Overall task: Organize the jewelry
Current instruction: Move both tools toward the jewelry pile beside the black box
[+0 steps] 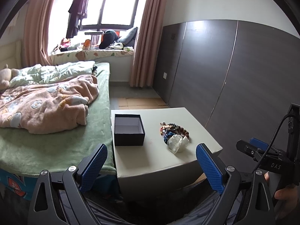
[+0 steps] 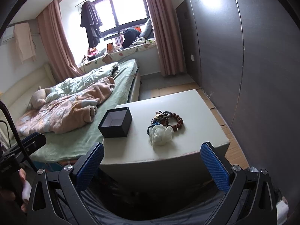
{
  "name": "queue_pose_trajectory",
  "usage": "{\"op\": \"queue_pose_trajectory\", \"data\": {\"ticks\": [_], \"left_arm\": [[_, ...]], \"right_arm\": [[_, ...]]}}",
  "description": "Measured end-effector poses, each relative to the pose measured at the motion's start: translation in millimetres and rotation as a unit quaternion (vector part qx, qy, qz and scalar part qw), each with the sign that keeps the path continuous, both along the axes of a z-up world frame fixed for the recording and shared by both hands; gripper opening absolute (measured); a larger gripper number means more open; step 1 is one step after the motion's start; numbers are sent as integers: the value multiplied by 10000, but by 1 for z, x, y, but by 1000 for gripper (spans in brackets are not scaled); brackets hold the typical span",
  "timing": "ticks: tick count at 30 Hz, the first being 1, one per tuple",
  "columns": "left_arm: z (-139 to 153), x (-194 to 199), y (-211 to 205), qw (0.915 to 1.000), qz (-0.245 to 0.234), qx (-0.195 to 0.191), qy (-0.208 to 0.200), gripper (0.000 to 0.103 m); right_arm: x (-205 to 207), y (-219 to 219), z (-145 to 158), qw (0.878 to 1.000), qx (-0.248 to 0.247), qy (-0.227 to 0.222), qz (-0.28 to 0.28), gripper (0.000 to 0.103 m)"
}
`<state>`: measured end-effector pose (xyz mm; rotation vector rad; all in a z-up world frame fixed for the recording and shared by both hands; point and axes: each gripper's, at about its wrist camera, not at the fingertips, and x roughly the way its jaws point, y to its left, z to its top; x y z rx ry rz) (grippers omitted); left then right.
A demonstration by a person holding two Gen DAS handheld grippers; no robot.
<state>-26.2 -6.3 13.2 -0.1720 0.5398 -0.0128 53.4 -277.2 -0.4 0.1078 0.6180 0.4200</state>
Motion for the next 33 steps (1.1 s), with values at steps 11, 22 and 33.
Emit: {"op": "queue_pose_trajectory", "data": {"ticks": [11, 22, 33], "left_arm": [[5, -8, 0, 9999, 48, 137, -94, 96], [5, -14, -1, 9996, 112, 225, -140, 96], [5, -19, -2, 9993, 158, 291, -143, 96]], "right_arm": [[-6, -1, 0, 9999, -95, -37, -89, 103], [-8, -3, 1, 9997, -130, -52, -177, 103], [-11, -3, 2, 9995, -204, -91, -208, 103]]}}
